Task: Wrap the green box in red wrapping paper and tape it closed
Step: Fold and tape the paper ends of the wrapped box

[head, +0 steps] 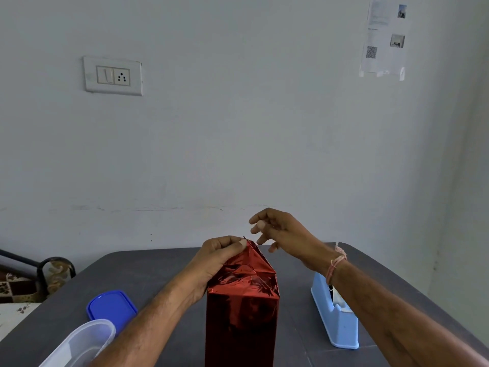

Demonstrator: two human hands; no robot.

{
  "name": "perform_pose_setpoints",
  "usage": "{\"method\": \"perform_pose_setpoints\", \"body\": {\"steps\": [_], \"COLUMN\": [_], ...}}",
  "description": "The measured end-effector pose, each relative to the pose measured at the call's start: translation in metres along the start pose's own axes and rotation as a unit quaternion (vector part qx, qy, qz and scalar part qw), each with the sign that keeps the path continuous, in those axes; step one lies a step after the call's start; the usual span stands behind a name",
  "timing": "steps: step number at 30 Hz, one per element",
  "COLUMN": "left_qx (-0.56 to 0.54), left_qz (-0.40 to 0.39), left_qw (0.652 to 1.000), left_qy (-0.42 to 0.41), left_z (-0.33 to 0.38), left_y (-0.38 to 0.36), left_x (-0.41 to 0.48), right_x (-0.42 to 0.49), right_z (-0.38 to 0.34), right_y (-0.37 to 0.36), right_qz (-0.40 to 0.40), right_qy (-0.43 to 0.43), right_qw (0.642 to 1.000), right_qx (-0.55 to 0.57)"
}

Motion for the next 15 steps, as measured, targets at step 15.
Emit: {"method": "perform_pose_setpoints", "body": {"steps": [15], "left_qx": [0.132], "left_qz": [-0.170], "left_qw": [0.976], "left_qy": [0.045], "left_z": [-0.013], "left_y": [0.020], "left_x": [-0.045], "right_x": [-0.017], "right_z": [0.001], "right_y": [-0.034], "right_qz": [0.012], "right_qy": [-0.086], "right_qw": [0.992], "right_qx": [0.086]}}
Point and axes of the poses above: each hand's wrist, its own x-axis towards the middle knuckle, its own y-axis out of the back of the hand, z = x × y, the point moved 2 cm from there along x, towards the middle knuckle, and after that the axes turned 6 degrees about -z, right-handed, at the moved point
